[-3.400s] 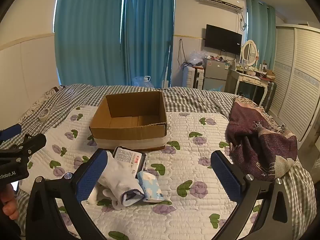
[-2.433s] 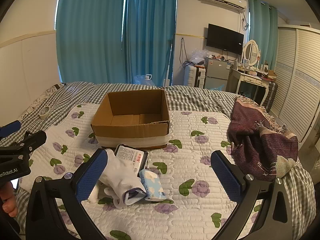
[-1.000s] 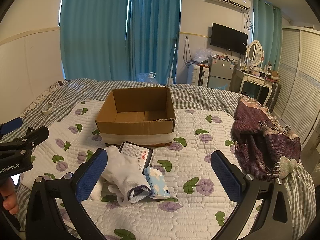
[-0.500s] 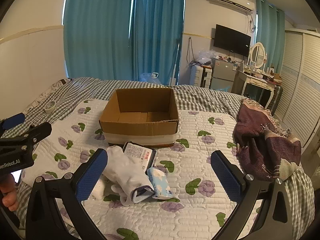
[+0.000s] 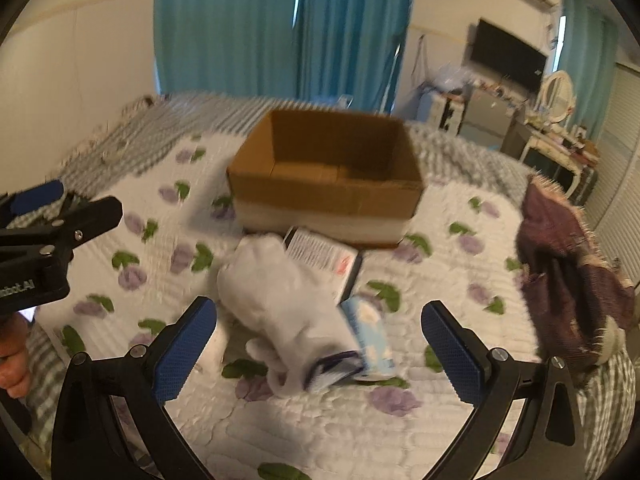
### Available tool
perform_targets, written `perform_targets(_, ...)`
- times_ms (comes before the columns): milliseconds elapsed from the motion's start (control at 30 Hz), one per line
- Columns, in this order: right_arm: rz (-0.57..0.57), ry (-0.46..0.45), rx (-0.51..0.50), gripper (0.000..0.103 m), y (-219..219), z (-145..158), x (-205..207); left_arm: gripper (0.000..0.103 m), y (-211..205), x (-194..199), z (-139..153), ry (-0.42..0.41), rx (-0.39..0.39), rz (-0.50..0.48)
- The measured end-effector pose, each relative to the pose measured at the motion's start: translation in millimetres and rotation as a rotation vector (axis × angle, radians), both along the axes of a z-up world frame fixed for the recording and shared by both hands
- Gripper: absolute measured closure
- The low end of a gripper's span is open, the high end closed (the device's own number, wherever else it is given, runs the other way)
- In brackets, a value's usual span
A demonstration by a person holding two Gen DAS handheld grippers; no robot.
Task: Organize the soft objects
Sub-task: 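Grasp the white glove with the right tool while the left tool grasps a white sock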
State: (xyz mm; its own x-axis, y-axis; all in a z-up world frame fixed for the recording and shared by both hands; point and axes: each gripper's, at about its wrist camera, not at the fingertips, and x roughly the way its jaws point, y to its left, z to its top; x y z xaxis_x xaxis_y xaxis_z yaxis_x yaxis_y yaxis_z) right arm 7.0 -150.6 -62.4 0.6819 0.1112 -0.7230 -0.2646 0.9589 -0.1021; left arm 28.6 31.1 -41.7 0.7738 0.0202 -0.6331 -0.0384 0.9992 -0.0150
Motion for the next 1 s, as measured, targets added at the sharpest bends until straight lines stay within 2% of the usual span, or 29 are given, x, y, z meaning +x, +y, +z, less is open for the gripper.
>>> perform_targets(167, 0.034, 0.085, -0.013, 0.010, 14, -33, 24, 0.000, 3, 14, -25, 0.084, -0.001, -0.010)
perform_targets(333, 0.059, 0.134, -0.022, 0.015, 24, -51, 43, 0.000, 7, 26, -45, 0.145, 0.005, -0.009)
perform_targets(400, 0.070, 0.162, -0.016, 0.021, 25, -58, 49, 0.000, 8, 30, -48, 0.158, 0.005, -0.011)
perform_targets(433, 0.070, 0.168, -0.016, 0.027, 25, -60, 51, 0.000, 7, 32, -49, 0.161, 0.006, -0.013)
perform_targets(533, 0.065, 0.152, 0.011, 0.041, 23, -55, 50, 0.000, 4, 36, -51, 0.177, 0.008, -0.032)
perform_targets(667, 0.034, 0.116, 0.054, 0.048, 14, -38, 45, 0.000, -6, 34, -51, 0.187, 0.015, -0.075)
perform_targets(733, 0.023, 0.096, 0.073, 0.049, 7, -28, 40, 0.005, -14, 30, -51, 0.195, 0.008, -0.108)
perform_targets(800, 0.011, 0.080, 0.080, 0.049, 1, -16, 35, 0.006, -22, 26, -51, 0.211, 0.002, -0.127)
perform_targets(900, -0.014, 0.060, 0.050, 0.049, -6, -5, 26, 0.008, -35, 17, -57, 0.251, -0.033, -0.160)
perform_targets(967, -0.027, 0.060, 0.030, 0.049, -11, -2, 20, 0.021, -45, 12, -61, 0.278, -0.035, -0.176)
perform_targets(1000, -0.032, 0.064, 0.022, 0.049, -14, -3, 16, 0.023, -50, 11, -68, 0.311, -0.033, -0.183)
